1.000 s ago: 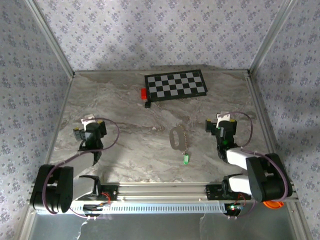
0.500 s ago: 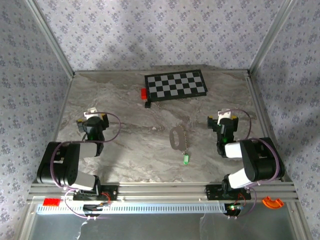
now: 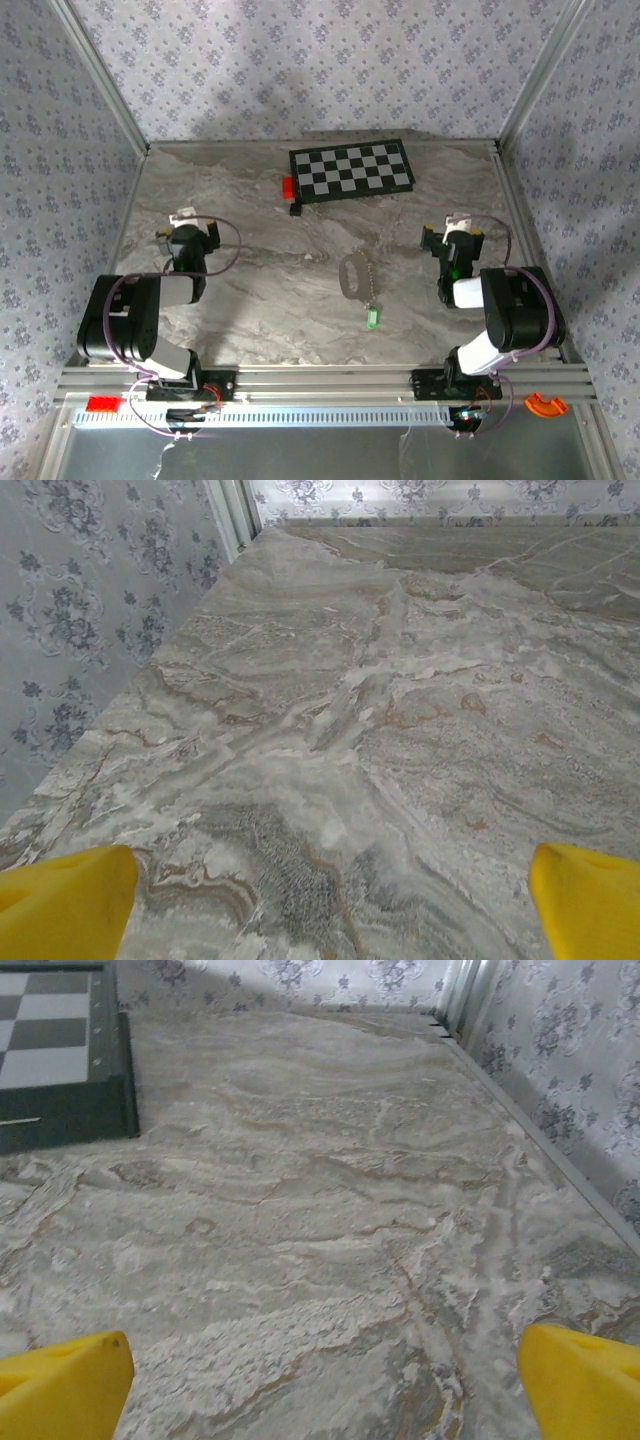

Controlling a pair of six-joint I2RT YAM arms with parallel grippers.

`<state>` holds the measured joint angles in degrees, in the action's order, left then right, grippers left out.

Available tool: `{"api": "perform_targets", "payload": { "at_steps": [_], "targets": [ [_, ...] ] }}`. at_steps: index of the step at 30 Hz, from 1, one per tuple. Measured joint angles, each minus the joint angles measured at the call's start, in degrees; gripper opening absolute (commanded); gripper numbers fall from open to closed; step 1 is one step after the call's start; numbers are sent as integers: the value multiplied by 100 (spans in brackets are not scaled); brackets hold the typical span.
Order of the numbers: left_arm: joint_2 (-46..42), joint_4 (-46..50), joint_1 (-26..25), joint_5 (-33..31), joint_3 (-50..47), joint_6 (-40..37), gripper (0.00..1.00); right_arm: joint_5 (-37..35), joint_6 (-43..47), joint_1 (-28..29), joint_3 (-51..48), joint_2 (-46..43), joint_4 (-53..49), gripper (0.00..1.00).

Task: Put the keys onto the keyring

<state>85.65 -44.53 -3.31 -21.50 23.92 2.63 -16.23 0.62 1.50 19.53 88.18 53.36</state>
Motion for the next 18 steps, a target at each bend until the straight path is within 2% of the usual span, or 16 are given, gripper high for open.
{"api": "perform_targets", "payload": {
  "at_steps": [7, 18],
  "targets": [
    [267, -334, 221, 393, -140, 48, 100, 42, -44, -31, 2, 0, -96, 100],
    [264, -363, 219, 529, -153, 66, 100, 57, -83, -31, 2, 0, -107, 100]
  ]
}}
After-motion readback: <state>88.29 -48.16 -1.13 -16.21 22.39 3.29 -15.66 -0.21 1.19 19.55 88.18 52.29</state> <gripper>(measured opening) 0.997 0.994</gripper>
